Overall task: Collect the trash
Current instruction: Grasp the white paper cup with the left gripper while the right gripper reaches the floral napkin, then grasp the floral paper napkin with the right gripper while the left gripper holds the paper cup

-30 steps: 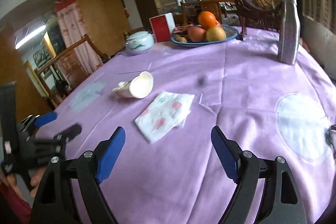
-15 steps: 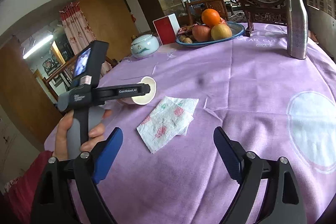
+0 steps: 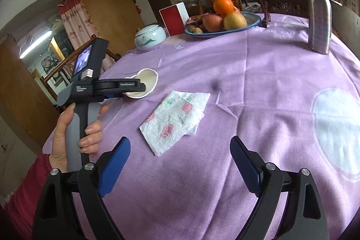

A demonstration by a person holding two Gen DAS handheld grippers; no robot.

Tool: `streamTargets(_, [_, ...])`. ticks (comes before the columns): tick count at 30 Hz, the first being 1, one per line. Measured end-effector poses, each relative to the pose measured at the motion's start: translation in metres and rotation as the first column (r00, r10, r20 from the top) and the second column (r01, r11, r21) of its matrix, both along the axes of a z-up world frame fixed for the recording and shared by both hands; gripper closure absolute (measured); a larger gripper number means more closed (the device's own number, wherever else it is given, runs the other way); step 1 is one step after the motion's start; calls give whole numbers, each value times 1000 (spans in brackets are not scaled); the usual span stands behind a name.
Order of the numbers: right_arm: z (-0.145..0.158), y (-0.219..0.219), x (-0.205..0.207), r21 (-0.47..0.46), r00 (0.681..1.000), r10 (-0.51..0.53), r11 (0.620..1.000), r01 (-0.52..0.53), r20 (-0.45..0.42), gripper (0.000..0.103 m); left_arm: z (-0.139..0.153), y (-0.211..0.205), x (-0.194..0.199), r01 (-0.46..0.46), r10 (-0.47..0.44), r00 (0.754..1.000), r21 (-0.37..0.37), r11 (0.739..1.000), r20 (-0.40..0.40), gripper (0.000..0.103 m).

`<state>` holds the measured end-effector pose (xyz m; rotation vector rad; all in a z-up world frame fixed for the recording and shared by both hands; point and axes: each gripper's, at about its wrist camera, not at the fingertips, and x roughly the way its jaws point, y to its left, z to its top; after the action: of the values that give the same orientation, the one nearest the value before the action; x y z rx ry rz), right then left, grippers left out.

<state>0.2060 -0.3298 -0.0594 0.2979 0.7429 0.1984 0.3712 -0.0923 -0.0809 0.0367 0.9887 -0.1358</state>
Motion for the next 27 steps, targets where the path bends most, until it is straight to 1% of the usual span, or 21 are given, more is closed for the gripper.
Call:
streamTargets(3, [-2,-2,2,8,1000,-7,1000,7,-12,14,-1,5,3,-35,35,999,30,999,2,35])
streamTargets(4, [-3,-3,2,11,1000,-12,1000,12,-17,14,-1,7,4,-52,52,999,41,998,3,33])
streamTargets(8, [-7,-8,7,30,998,-37,999,38,-43,14,-2,15,11,-91,91,996,52,994,7,33])
streamTargets(9, [-9,-10,9,38,998,-45,998,47,-51,14,-1,17,12,-96,96,995,51,994,7,31])
streamTargets(11, [-13,-11,18,41,994,-58,997,62,-92,14,-2,20,14,-113,113,994,54,992,5,26])
streamTargets(13, [-17,-5,35,11,988,-51,998,54,-149,14,-3,23,15,-123,123,992,56,991,-1,19])
streamTargets(14, [-16,1,43,-8,986,-49,999,49,-161,14,-4,24,16,-123,123,992,54,991,-4,19])
streamTargets(17, [-10,28,63,-86,990,-16,996,4,-142,14,-4,23,17,-121,122,993,54,991,-8,18])
streamTargets(19, [-9,49,77,-157,993,10,987,-28,-119,14,-4,23,16,-121,122,993,54,991,-8,17])
streamTargets(23, [-17,65,92,-202,994,31,978,-52,-106,14,-4,23,16,-123,124,992,57,991,-8,17])
streamTargets(27, [-28,56,101,-217,989,9,975,-42,-150,14,-4,22,17,-123,124,992,55,991,-15,18])
